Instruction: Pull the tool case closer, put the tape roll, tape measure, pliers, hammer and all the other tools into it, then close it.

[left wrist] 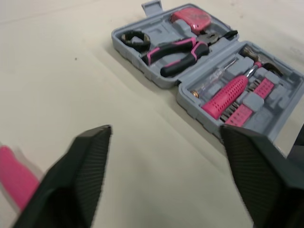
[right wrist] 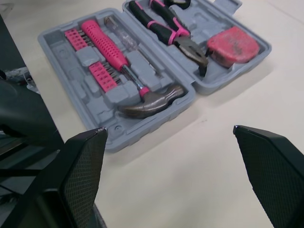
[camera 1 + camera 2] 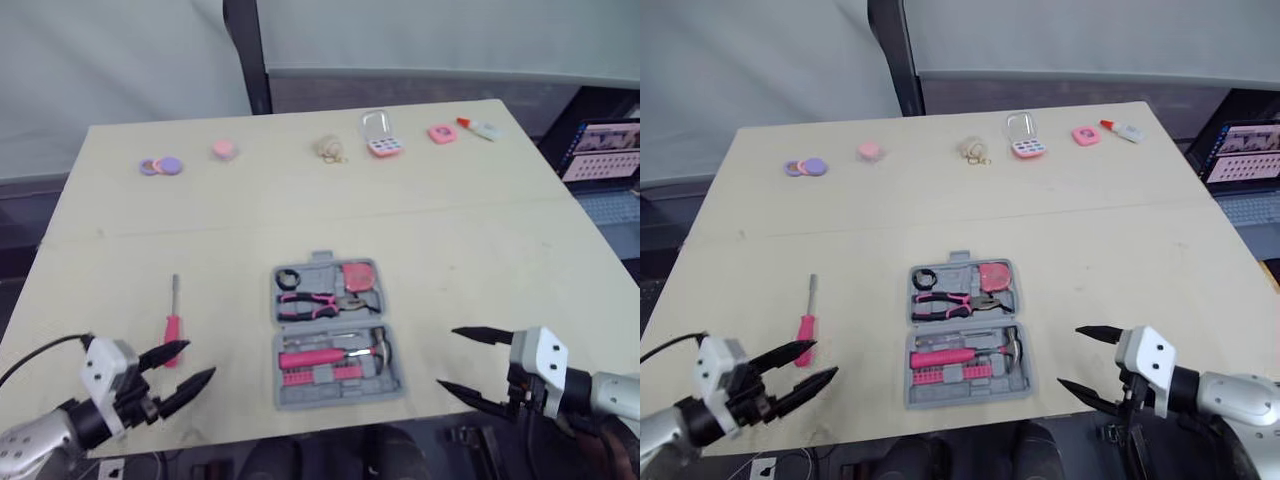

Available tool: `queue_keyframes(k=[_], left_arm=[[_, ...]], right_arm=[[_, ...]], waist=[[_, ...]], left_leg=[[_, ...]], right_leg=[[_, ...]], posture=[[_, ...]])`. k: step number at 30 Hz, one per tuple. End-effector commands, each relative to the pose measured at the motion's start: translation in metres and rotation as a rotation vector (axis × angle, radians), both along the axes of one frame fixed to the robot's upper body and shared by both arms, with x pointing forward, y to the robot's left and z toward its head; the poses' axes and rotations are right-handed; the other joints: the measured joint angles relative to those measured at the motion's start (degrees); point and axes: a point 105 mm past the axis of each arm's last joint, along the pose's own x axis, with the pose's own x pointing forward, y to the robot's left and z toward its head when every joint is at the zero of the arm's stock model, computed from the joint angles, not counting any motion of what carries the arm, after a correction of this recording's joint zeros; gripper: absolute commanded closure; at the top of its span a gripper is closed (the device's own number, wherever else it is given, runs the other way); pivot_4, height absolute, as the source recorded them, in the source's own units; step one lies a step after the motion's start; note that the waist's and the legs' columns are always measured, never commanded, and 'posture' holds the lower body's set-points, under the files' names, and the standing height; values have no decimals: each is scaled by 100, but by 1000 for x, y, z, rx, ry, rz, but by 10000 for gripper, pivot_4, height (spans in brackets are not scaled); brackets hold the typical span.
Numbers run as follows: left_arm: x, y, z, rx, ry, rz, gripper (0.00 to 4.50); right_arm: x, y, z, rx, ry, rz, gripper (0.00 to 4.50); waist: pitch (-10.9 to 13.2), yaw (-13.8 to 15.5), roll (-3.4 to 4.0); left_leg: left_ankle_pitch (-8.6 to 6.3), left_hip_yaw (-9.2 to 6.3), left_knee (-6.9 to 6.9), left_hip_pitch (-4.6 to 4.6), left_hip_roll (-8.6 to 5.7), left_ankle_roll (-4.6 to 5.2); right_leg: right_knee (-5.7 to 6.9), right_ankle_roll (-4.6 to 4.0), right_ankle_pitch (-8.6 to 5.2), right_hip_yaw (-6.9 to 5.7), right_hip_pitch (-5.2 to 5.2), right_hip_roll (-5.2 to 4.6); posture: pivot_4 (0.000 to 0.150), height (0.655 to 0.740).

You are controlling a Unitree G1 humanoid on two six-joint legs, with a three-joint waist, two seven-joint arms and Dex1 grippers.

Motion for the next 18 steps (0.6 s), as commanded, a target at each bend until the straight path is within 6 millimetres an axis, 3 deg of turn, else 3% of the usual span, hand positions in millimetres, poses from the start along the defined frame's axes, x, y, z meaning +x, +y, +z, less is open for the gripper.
queue_keyframes(k=[1,4,7,18], left_arm=[[-34,-4,-6,17,16,-28,529],[-58,-5,-17,11,63,-24,529],[-67,-2,-21,19,70,-6,529],[-44,-11,-14,3,-20,-15,529]], right_arm=[[-4,0,-2,5,-9,0,0],[-7,-2,-6,4,4,-11,0],[-11,-4,-9,0,14,-18,0],[-15,-4,-7,5,8,-36,0]], waist=[[2,-18,-4],[14,15,-20],[15,49,-19],[17,14,-16]], left_leg=[[-6,8,0,1,2,4],[-19,15,4,-2,3,17],[-26,14,7,-5,-4,31],[-36,15,6,-9,-7,45]], right_leg=[[-5,-1,-1,-1,-1,2],[-22,-4,-2,-2,0,2],[-30,-21,-11,0,1,-7],[-34,-14,-7,-2,-1,-4]], posture=[[1500,7400],[1500,7400],[1500,7400],[1500,7400]])
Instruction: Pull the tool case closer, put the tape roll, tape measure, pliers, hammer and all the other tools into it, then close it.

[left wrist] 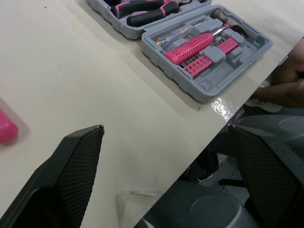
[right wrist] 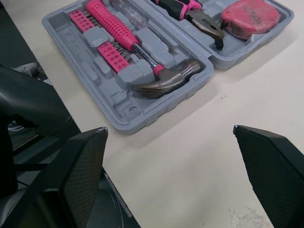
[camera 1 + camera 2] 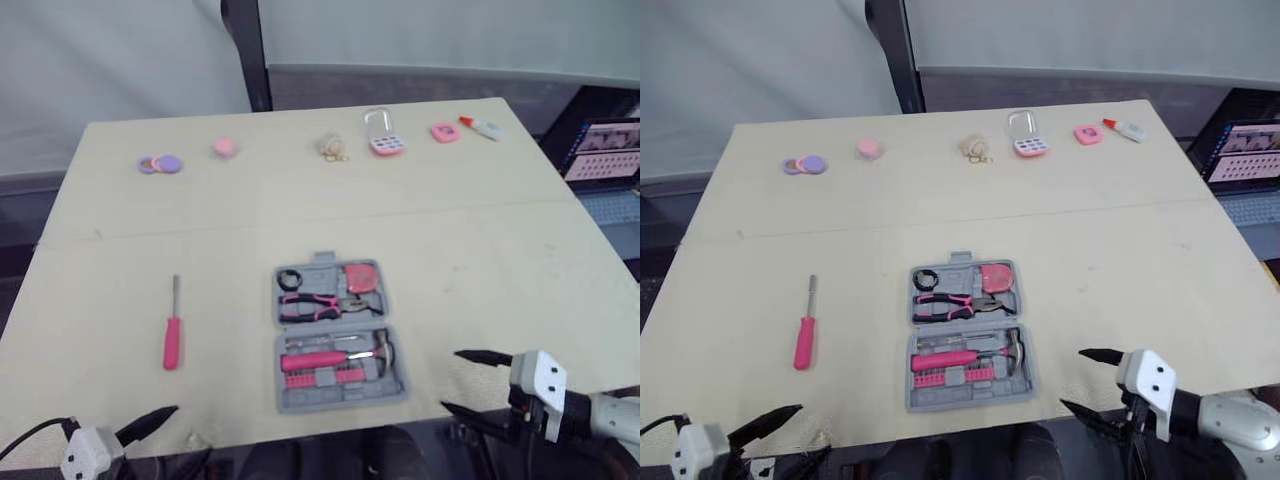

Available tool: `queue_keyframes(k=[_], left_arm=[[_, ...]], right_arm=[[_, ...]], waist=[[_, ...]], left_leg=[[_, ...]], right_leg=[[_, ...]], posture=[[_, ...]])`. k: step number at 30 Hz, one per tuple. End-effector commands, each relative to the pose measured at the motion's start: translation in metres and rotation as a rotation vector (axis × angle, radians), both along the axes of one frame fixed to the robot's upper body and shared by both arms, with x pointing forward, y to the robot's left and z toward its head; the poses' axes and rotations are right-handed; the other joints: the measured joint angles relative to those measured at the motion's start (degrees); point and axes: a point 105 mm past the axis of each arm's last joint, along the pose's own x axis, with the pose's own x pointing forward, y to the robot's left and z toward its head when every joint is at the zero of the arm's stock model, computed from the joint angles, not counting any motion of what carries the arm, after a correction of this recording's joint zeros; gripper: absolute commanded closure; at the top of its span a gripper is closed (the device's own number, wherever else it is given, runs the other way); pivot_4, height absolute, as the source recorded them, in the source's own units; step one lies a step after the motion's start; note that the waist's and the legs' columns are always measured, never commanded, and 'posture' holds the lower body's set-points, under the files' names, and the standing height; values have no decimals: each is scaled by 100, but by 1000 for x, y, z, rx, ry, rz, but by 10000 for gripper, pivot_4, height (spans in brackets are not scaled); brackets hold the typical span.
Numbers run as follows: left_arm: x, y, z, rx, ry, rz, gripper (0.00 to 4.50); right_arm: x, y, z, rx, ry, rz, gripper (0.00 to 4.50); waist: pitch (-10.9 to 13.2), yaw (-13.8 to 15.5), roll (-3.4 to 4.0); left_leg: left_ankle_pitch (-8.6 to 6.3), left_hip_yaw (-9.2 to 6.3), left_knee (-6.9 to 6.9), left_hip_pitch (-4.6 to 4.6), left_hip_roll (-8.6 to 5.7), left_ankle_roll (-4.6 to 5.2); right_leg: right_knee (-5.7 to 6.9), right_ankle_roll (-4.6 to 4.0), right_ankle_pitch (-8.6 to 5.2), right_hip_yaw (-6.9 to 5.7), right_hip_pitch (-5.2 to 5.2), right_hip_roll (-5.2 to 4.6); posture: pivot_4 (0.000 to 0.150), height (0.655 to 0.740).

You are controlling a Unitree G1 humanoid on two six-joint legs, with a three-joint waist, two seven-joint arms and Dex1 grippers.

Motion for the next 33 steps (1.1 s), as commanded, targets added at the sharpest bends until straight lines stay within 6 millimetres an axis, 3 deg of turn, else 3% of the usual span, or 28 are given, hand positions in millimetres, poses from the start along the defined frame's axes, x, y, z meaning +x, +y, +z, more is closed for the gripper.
queue_keyframes(k=[1,6,13,16,18,20,29,33], left_arm=[[9,-5,8,4,-42,-15,529],[17,-6,9,7,-63,-15,529],[12,1,12,-5,-56,33,529],[12,6,13,-21,-26,100,529],[11,8,12,-44,15,179,529],[10,8,11,-56,45,228,529],[12,12,12,-70,102,348,529],[21,24,20,-34,100,427,529]], right_arm=[[0,2,9,6,-40,0,0],[1,0,10,3,-45,-8,0],[0,-2,15,-1,-57,-13,0],[-1,5,28,-10,-101,48,0],[5,23,53,72,-163,83,0],[8,31,65,96,-188,121,0],[10,36,64,112,-174,156,0],[11,35,63,111,-170,155,0]], waist=[[0,0,0],[0,-1,0],[0,-2,0],[0,0,-2],[1,-12,-1],[1,-28,0],[2,46,-13],[3,5,-13]], left_leg=[[0,0,0,0,0,0],[0,1,1,2,-1,0],[0,4,2,5,-1,0],[0,5,4,7,-1,0],[0,6,6,7,-1,0],[0,15,7,7,1,0],[1,-2,8,4,-4,-1],[1,3,9,3,-11,2]], right_leg=[[2,1,0,-1,0,0],[5,3,2,-1,0,2],[11,4,2,-2,1,2],[13,5,3,0,3,2],[13,6,3,2,3,2],[17,11,6,11,5,3],[31,4,2,1,1,4],[34,5,3,5,4,1]], posture=[[1500,7400],[1500,7400],[1500,7400],[1500,7400],[1500,7400],[1500,7400],[1500,7400],[1500,7400]])
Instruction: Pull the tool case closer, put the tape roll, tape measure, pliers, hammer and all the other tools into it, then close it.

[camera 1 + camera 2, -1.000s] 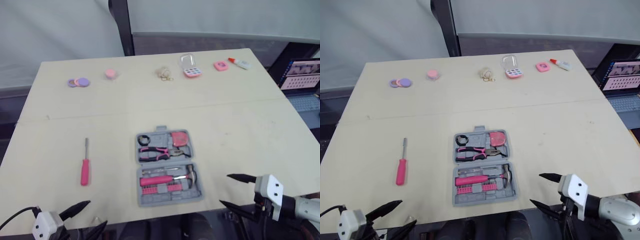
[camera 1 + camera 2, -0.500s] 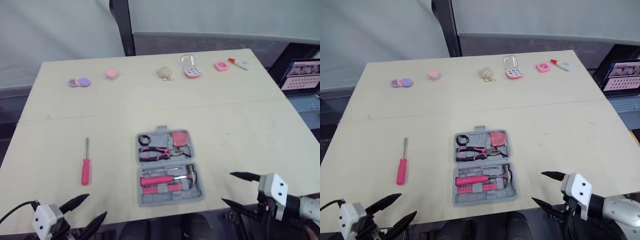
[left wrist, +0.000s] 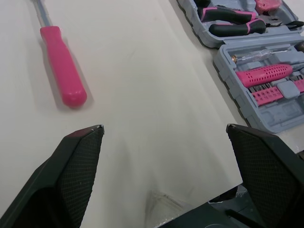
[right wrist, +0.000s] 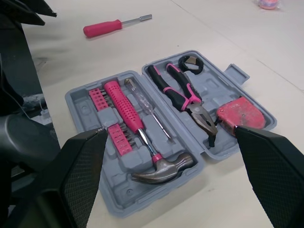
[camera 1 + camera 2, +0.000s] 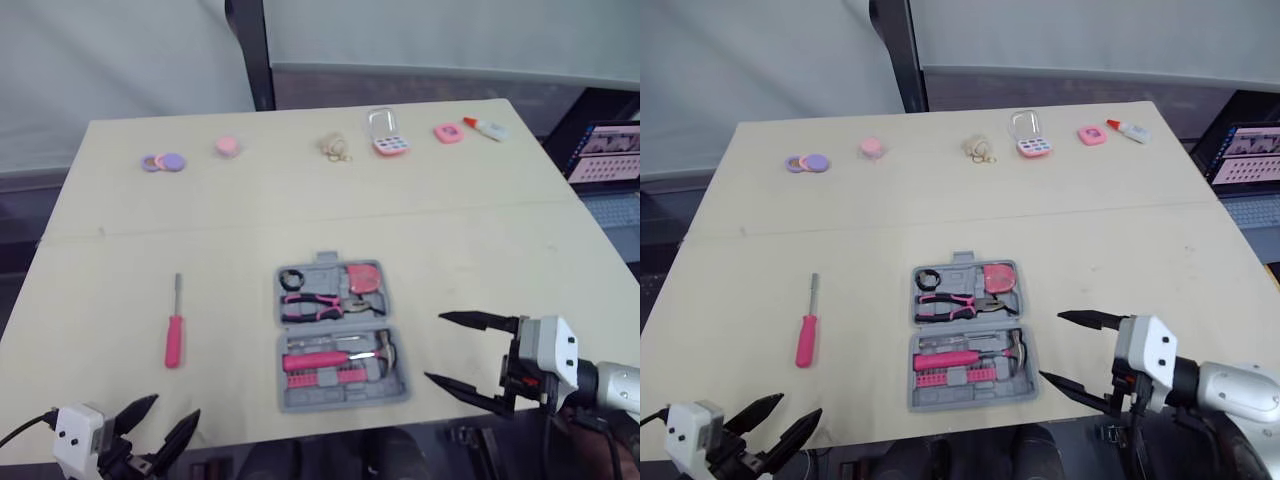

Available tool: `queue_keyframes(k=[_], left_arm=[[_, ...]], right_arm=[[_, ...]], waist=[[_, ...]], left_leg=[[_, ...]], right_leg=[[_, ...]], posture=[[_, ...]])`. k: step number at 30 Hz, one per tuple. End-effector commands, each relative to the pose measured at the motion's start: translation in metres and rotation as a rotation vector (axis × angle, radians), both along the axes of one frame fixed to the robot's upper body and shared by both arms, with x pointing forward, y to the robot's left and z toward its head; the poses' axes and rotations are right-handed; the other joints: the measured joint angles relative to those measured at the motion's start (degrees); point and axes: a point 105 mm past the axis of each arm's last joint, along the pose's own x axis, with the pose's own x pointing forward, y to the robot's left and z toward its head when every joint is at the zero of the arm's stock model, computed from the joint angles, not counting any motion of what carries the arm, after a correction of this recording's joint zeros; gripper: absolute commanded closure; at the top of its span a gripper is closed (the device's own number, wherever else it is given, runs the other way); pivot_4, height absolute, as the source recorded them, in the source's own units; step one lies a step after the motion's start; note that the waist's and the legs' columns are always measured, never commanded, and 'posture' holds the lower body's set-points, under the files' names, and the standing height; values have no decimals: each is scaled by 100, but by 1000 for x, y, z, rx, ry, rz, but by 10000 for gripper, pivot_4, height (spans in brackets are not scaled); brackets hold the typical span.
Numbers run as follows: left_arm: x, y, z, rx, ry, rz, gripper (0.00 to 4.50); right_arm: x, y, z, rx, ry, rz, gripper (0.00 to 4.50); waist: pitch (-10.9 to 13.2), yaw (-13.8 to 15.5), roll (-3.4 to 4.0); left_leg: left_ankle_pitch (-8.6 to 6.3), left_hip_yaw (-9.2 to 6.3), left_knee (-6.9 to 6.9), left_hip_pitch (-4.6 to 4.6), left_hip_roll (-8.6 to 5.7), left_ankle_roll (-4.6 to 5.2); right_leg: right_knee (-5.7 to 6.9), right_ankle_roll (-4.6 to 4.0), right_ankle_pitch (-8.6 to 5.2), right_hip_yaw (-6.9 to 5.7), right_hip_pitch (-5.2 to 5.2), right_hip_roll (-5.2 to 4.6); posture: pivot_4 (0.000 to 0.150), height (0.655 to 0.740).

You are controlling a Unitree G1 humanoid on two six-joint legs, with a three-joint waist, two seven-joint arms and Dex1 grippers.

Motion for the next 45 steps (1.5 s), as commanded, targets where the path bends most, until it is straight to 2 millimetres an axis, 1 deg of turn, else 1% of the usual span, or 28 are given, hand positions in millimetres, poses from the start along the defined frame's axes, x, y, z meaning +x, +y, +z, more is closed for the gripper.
queue_keyframes(k=[1,3,5,9,12,16,19,23,27,30,33,40,45], left_arm=[[12,12,12,40,-5,109,529],[26,17,14,46,-11,193,529],[40,20,21,47,-34,237,529],[69,26,26,103,-26,306,529],[87,33,28,145,9,357,529],[106,39,29,174,53,409,529],[116,39,28,172,83,422,529],[124,37,24,143,140,461,529],[133,29,18,106,207,482,529],[139,24,15,106,239,482,529],[141,22,14,119,250,473,529],[138,27,4,189,296,476,529],[138,35,-5,213,314,489,529]], right_arm=[[0,0,4,1,-18,13,0],[0,-1,1,-11,-14,16,0],[1,-2,0,-15,-12,18,0],[3,-1,-1,-20,-13,19,0],[5,-1,0,-25,-19,17,0],[5,-1,0,-29,-22,10,0],[5,-2,-1,-32,-24,1,0],[6,-4,0,-39,-32,-14,0],[5,-4,0,-41,-33,-22,0],[6,-4,0,-44,-36,-30,0],[6,-5,1,-49,-39,-37,0],[5,-6,2,-52,-39,-49,0],[6,-5,2,-51,-42,-53,0]], waist=[[0,-7,0],[0,4,1],[-1,4,-2],[-3,-13,-4],[-4,-17,-6],[-4,-22,-6],[-4,-25,-7],[-5,-20,-8],[-5,-5,-10],[-6,-9,-12],[-6,-11,-11],[-6,-13,-12],[-6,-12,-12]], left_leg=[[0,0,0,2,1,0],[1,-1,3,5,1,0],[7,-4,6,6,-2,-3],[14,-3,12,12,0,-14],[23,-3,13,18,-12,-24],[29,-5,13,23,-22,-35],[33,-5,13,25,-22,-43],[37,-5,13,26,-22,-49],[43,-9,13,27,-23,-59],[47,-9,13,26,-22,-64],[48,-9,13,27,-21,-67],[48,-9,12,26,-20,-67],[49,-10,12,26,-19,-68]], right_leg=[[0,0,0,1,0,0],[0,0,0,1,1,0],[7,1,0,3,1,-2],[54,5,3,4,0,1],[66,6,3,3,0,3],[77,7,4,3,-3,9],[81,7,4,3,-4,12],[84,9,5,4,-4,13],[90,10,5,4,-4,13],[90,10,6,4,-4,15],[90,11,6,4,-5,17],[88,11,5,5,-6,17],[88,10,5,6,-6,17]], posture=[[1500,7400],[1500,7400],[1500,7400],[1500,7400],[1500,7400],[1500,7400],[1500,7400],[1500,7400],[1500,7400],[1500,7400],[1500,7400],[1500,7400],[1500,7400]])
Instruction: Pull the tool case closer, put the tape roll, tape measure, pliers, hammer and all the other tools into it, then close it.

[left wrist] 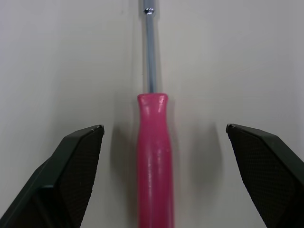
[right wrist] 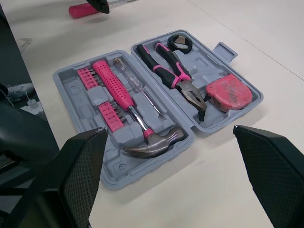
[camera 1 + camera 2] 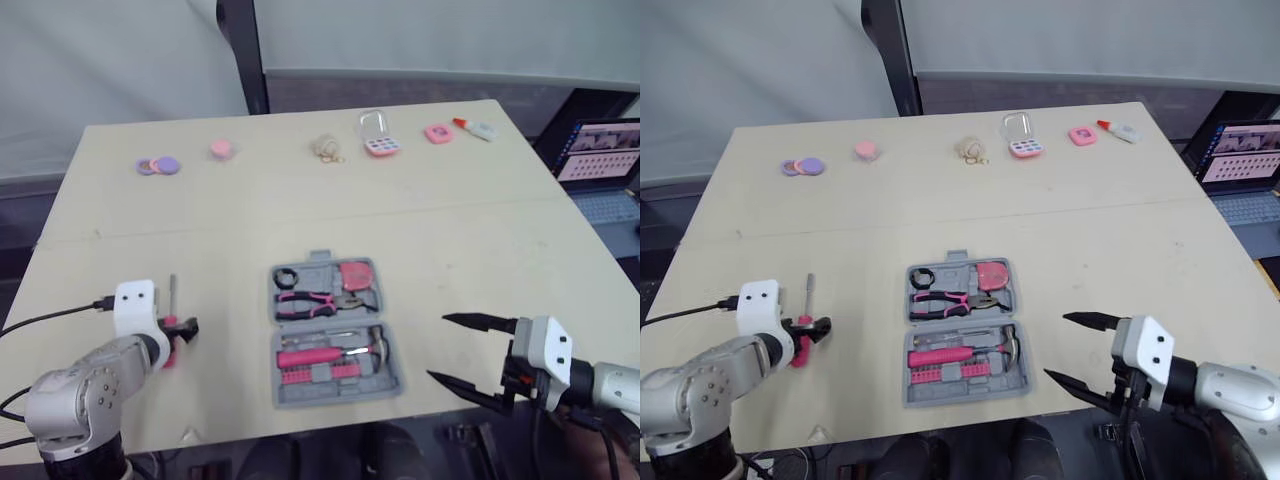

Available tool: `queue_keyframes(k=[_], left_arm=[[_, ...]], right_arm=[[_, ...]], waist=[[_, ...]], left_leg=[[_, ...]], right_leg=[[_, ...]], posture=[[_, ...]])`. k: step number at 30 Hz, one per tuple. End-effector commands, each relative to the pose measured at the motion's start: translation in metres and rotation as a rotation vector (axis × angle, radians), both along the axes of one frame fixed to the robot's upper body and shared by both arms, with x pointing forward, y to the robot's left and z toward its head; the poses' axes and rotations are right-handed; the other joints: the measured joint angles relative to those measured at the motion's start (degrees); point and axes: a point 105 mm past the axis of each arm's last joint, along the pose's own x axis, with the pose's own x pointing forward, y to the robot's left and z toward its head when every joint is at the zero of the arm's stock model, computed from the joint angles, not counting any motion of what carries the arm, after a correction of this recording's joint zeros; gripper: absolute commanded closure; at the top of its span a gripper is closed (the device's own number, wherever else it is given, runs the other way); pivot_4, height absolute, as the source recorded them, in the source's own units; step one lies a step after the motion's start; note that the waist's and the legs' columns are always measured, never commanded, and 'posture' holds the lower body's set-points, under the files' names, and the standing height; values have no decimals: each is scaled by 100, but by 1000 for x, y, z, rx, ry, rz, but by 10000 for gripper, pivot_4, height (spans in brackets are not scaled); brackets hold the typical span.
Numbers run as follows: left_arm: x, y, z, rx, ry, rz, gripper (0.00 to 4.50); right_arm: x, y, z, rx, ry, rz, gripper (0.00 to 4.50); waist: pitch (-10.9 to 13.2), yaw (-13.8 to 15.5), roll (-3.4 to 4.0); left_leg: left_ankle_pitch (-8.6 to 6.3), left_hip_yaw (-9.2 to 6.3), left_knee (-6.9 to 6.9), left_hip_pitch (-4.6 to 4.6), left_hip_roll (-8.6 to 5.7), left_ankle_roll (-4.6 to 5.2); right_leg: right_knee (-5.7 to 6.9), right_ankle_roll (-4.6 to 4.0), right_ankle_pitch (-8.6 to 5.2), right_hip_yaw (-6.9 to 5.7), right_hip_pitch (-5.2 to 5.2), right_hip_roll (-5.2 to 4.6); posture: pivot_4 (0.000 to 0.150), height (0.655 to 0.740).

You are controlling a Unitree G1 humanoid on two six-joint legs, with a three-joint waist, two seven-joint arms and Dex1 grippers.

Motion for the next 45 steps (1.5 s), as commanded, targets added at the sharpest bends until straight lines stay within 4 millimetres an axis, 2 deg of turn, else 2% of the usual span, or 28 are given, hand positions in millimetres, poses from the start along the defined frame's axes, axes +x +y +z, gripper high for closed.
queue_keyframes(k=[1,13,27,35,38,44,45], left_arm=[[2,8,-1,33,-12,8,529],[11,0,-13,38,-7,-38,529],[23,-3,-13,34,-27,-57,529],[23,-5,-16,16,-18,-61,529],[22,-7,-18,-6,-17,-60,9045],[19,-6,-22,-5,-4,-57,39360],[19,-6,-22,-3,-2,-57,39884]], right_arm=[[0,4,10,-6,-48,9,0],[-1,1,12,-17,-53,-3,0],[-2,-1,14,-22,-53,-9,0],[-2,-2,14,-24,-51,-13,0],[-2,-2,14,-25,-50,-15,0],[-2,-1,13,-23,-46,-13,0],[-3,-1,13,-22,-45,-13,0]], waist=[[0,3,0],[-1,62,2],[-4,166,8],[-6,166,12],[-8,165,14],[-10,143,19],[-12,143,23]], left_leg=[[0,0,0,0,0,0],[7,-5,0,0,-1,-8],[15,-9,0,0,-4,-8],[16,-10,-1,0,-3,-8],[16,-11,-2,0,-3,-8],[16,-8,-11,2,-4,-8],[16,-8,-12,2,-4,-8]], right_leg=[[-1,0,0,0,0,0],[5,0,0,-1,1,-8],[10,1,1,-2,1,-13],[9,1,1,-3,1,-13],[9,1,1,-3,1,-15],[6,1,1,-3,2,-13],[5,1,1,-3,2,-13]], posture=[[1500,7400],[1500,7400],[1500,7400],[1500,7400],[1500,7400],[1500,7400],[1500,7400]])
